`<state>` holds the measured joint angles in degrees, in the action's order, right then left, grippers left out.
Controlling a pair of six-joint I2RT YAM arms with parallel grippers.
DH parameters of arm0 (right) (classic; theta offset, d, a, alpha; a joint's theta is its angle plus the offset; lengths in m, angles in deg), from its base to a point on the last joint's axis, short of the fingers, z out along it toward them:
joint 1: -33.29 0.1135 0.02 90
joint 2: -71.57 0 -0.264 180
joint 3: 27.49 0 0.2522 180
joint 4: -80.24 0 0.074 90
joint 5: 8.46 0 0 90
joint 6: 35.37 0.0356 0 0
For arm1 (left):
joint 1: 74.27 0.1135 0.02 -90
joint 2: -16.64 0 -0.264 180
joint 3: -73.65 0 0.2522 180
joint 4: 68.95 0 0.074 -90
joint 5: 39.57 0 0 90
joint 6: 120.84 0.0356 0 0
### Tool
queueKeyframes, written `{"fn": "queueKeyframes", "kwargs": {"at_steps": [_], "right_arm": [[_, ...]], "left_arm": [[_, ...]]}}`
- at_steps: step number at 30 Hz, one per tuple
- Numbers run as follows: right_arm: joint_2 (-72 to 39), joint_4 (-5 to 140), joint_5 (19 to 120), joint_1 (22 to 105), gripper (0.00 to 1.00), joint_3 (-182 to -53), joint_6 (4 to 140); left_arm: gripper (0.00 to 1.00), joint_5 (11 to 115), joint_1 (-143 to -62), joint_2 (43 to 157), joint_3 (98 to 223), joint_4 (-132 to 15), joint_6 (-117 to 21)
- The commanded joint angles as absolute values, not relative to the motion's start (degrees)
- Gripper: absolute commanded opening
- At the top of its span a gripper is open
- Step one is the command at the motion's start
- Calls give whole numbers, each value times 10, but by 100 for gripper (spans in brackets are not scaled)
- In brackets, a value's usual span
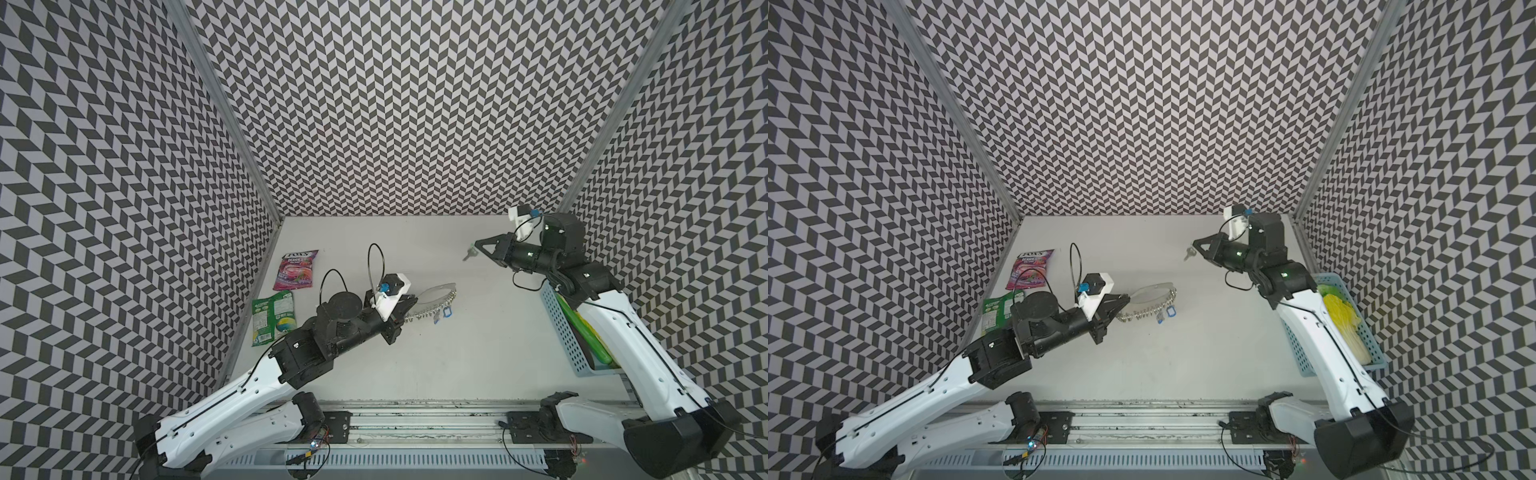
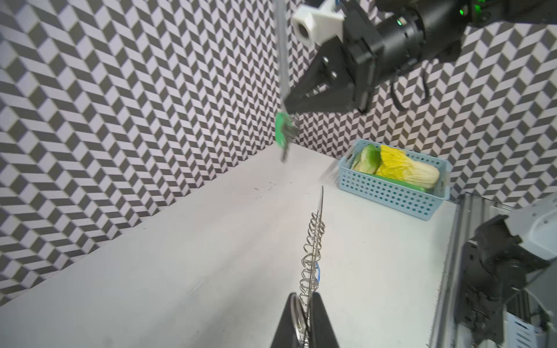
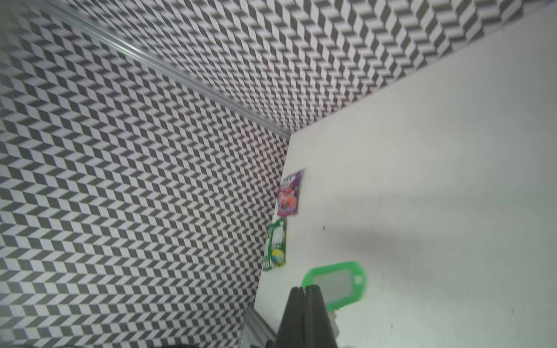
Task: Attach keys to a key ring
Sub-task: Place the key at the center of the board.
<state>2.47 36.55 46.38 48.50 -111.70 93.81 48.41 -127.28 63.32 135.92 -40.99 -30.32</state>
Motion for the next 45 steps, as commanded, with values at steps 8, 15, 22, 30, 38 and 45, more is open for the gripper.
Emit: {"fn": "queueKeyframes", "kwargs": {"at_steps": [8, 15, 22, 30, 38, 45], "right_arm": [[20, 367, 260, 500, 0, -1000, 728], [-54, 254, 315, 561, 0, -972, 635], [-82, 203, 462, 567, 0, -948, 662], [-120, 106, 743, 586, 0, -1025, 771], [-196, 74, 896, 636, 0, -1071, 790], [-271, 110, 873, 677, 0, -1091, 790]], "left_arm": [[0, 505, -1164, 594, 1338, -434, -289], [0, 570, -1102, 607, 1356, -445, -269], [0, 595, -1092, 612, 1354, -469, -270], [0, 602, -1092, 605, 1352, -472, -271], [0, 608, -1092, 598, 1355, -467, -269], [0, 611, -1092, 590, 1358, -461, -276]]}}
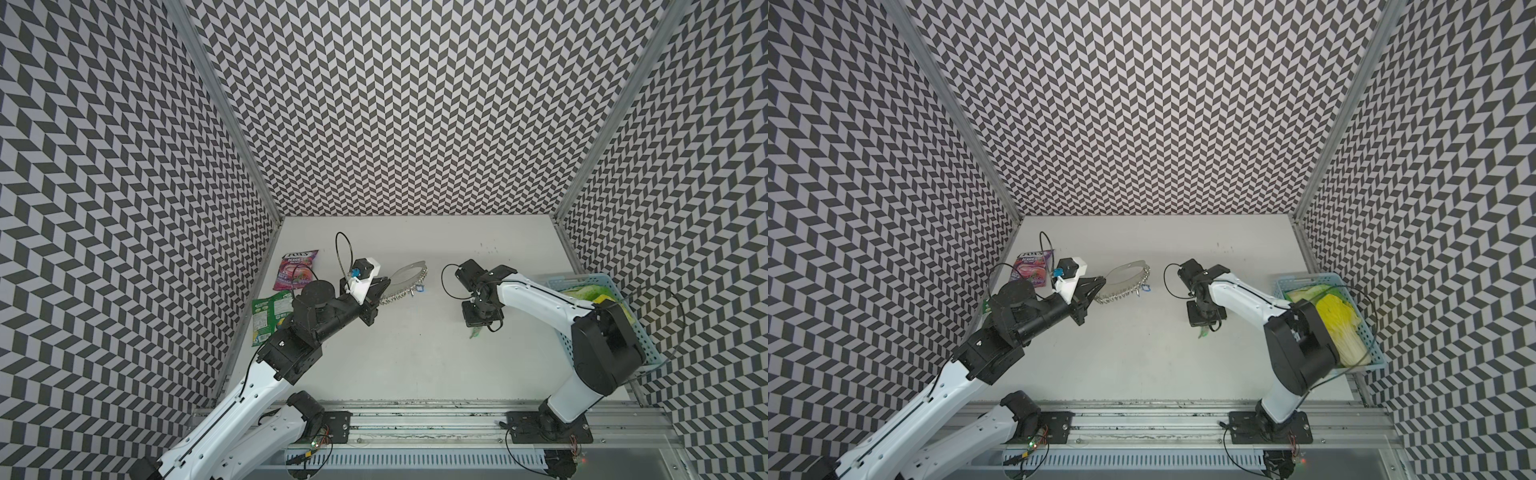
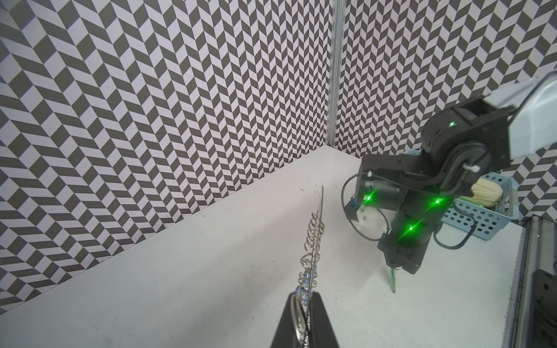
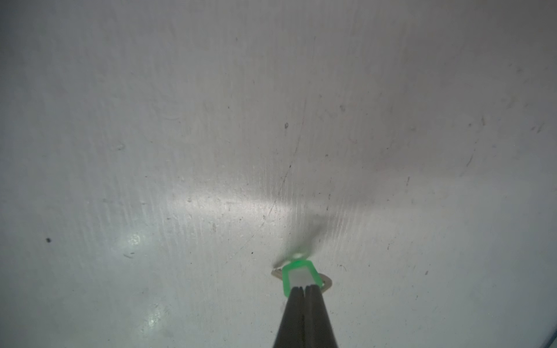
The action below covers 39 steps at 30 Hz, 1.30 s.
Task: Attach keys to a key ring
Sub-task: Place the key at the center of the board.
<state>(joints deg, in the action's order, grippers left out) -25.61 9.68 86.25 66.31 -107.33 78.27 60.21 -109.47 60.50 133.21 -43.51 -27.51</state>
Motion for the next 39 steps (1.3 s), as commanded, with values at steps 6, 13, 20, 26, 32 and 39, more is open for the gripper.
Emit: {"fn": "queueKeyframes", "kwargs": {"at_steps": [6, 13, 20, 26, 32, 39], "right_arm": [[-295, 136, 819, 688, 5, -1096, 800], [-299, 176, 783, 687, 8, -1066, 832], [-287, 197, 753, 683, 0, -1034, 901], [-270, 172, 777, 683, 0, -1093, 903], [-259, 128, 778, 677, 19, -1150, 878], [-249, 106, 838, 650, 22, -1144, 681]], "left_arm": [[0, 605, -1092, 581, 1357, -452, -274], [0, 602, -1092, 571, 1354, -448, -275], [0, 596, -1092, 565, 1353, -444, -272], [0, 590, -1092, 552, 1351, -438, -274], [0, 586, -1092, 543, 1349, -432, -267], [0, 595, -1092, 541, 1341, -449, -268]]}}
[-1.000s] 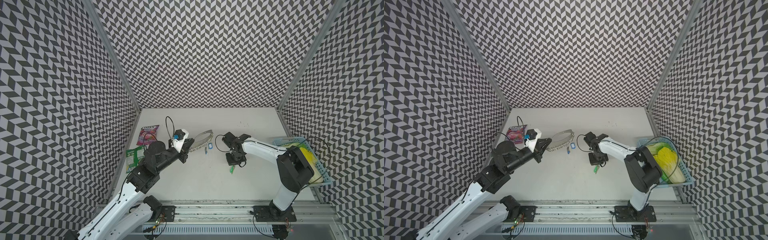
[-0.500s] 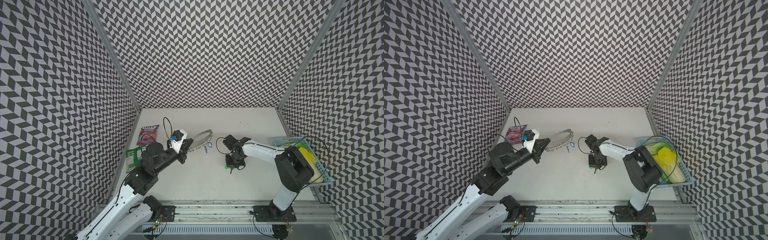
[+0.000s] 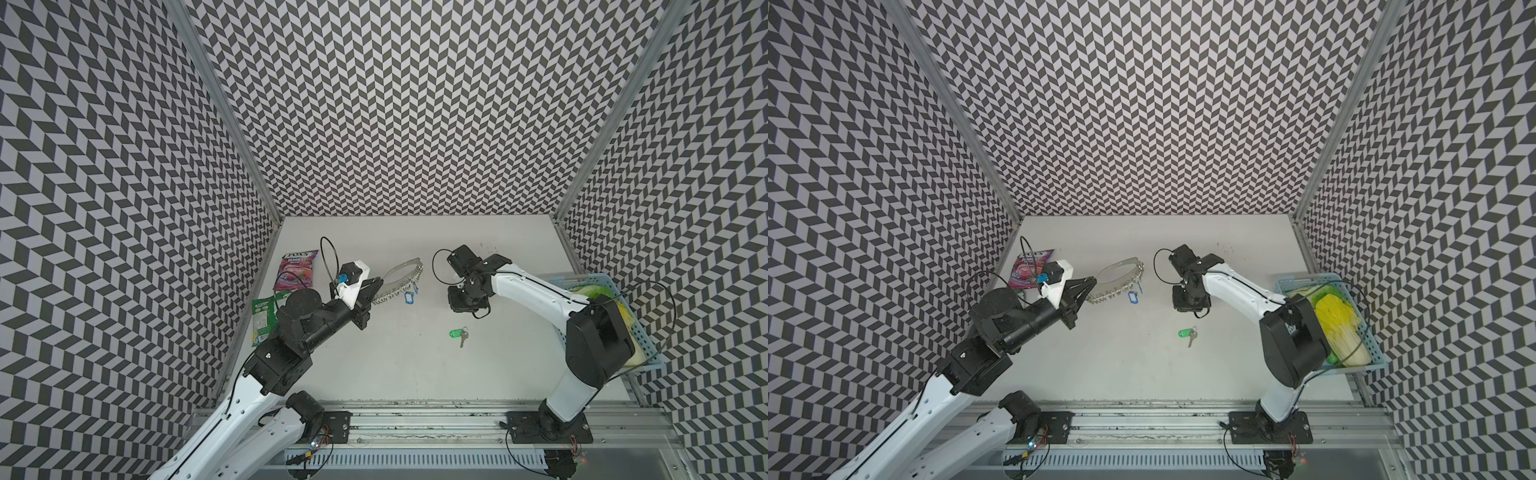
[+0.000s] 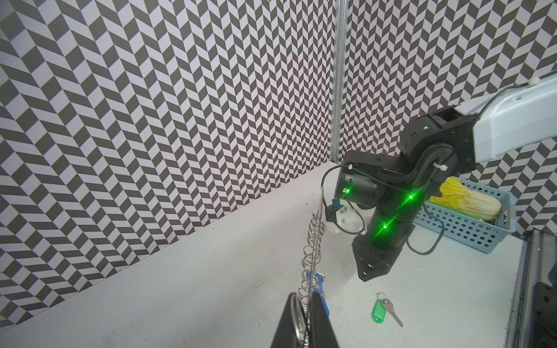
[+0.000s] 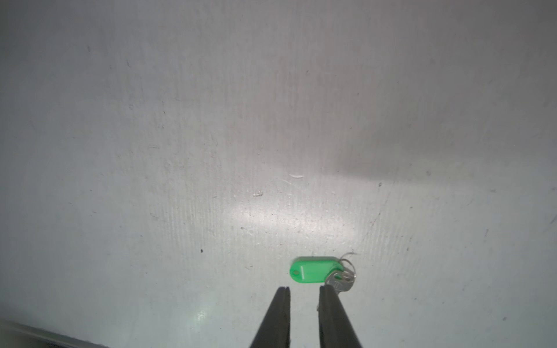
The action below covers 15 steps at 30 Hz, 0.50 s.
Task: Attach keys to a key ring
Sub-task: Place the key at the center of the board.
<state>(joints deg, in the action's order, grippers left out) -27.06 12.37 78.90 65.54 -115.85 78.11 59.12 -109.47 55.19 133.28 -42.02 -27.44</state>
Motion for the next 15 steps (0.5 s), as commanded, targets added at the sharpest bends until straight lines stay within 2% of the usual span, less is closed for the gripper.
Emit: {"fn": "queueKeyframes", "kwargs": {"at_steps": [1, 5, 10, 15], "right_arm": [[-247, 110, 856, 650, 22, -1135, 666], [-240, 147, 924, 647, 22, -1094, 628], [-255, 183, 812, 625, 25, -1063, 650], [-255, 212, 750, 625, 26, -1033, 695]], "left_arm": [[0, 596, -1092, 542, 1342, -448, -267], [0, 597, -1092, 542, 1350, -441, -259], [0, 598, -1092, 546, 1364, -431, -257], [0, 597, -1092, 544, 1368, -424, -258]]}}
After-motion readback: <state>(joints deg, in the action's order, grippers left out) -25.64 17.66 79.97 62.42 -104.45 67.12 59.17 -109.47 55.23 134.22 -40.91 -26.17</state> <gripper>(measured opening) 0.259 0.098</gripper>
